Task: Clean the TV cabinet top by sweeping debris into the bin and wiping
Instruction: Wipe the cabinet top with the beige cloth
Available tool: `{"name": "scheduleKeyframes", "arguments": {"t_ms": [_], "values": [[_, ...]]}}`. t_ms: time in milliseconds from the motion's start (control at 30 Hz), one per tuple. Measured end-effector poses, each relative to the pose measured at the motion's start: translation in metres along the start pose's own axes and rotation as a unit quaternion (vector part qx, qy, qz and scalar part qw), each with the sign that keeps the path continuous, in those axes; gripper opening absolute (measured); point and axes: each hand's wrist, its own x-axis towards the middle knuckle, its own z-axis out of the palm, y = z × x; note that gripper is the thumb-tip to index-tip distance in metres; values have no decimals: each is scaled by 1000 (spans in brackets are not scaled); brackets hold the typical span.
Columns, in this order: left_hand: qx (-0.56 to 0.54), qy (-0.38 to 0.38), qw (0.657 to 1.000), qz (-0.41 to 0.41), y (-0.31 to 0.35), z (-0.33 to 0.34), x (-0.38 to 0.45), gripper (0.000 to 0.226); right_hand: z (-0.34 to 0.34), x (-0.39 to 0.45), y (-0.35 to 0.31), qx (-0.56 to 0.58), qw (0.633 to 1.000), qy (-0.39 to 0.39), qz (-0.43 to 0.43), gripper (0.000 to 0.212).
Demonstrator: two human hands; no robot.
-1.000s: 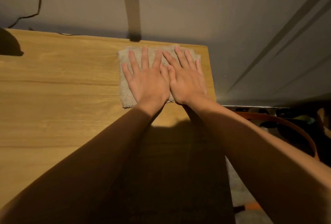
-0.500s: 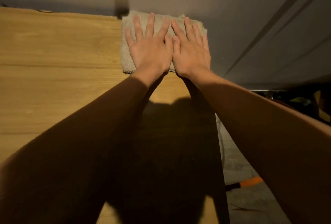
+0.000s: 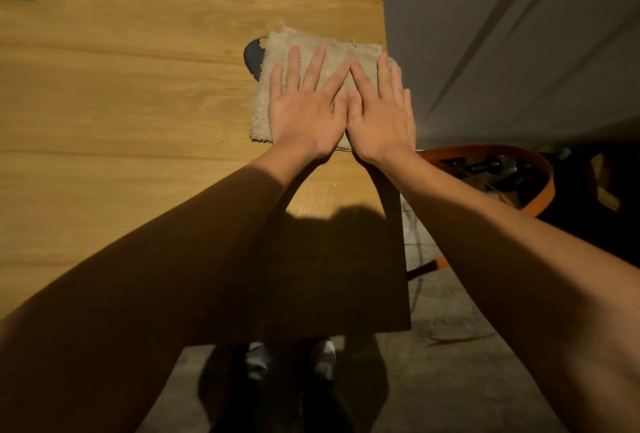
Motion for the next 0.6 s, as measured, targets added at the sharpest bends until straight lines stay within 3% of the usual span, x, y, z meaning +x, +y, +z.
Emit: {"name": "scheduleKeyframes", "arguments": {"t_ms": [200,333,500,600], "values": [[-33,-16,999,33,4,-1,-80,62,3,-72,16,-36,994,-6,-99,54],[-74,-36,995,61,0,-6,-138,85,6,-115,26,-15,992,-42,-122,55],[-17,-92,988,119,-5,-9,-204,110,6,-172,35,-11,984,-59,-168,67],[42,-124,980,149,-8,-11,-231,128,5,-202,41,-26,977,-80,-195,88]]}}
